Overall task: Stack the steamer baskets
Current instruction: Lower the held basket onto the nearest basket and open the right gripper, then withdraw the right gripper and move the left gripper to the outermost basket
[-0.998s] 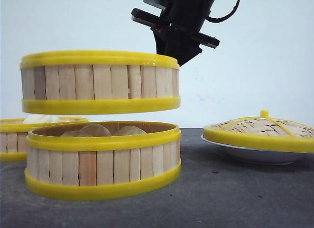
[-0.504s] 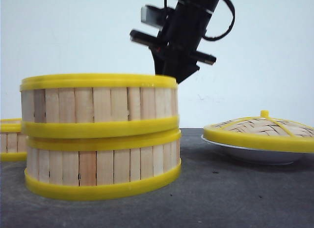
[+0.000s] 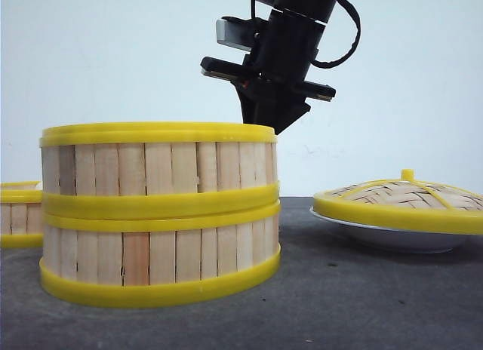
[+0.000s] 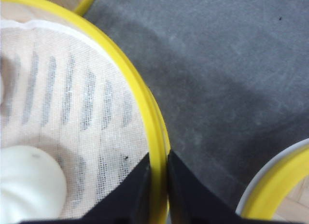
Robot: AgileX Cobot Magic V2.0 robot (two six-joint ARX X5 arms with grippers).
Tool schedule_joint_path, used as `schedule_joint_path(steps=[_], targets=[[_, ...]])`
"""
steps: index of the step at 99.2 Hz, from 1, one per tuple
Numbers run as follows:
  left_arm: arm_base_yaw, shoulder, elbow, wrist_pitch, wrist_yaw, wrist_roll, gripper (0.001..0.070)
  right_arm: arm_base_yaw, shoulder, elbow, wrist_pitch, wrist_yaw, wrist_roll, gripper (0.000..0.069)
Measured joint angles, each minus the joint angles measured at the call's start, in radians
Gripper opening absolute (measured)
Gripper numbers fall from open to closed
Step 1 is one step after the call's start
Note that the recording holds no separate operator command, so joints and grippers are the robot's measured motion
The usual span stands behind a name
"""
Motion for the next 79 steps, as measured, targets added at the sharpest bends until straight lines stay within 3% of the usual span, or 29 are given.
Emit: schedule_joint_path(steps=[68,73,79], targets=[[0.0,0.0,0.0,0.0,0.0,0.0,0.0428,0.0,0.0,0.0,0.002,-0.001,0.0,0.0032],[0.0,0.0,0.0,0.0,0.0,0.0,0.0428,0.0,0.0,0.0,0.003,-0.004,0.0,0.0069],[0.0,0.0,0.0,0.0,0.0,0.0,0.0428,0.0,0.0,0.0,0.006,-0.003,0.0,0.018]])
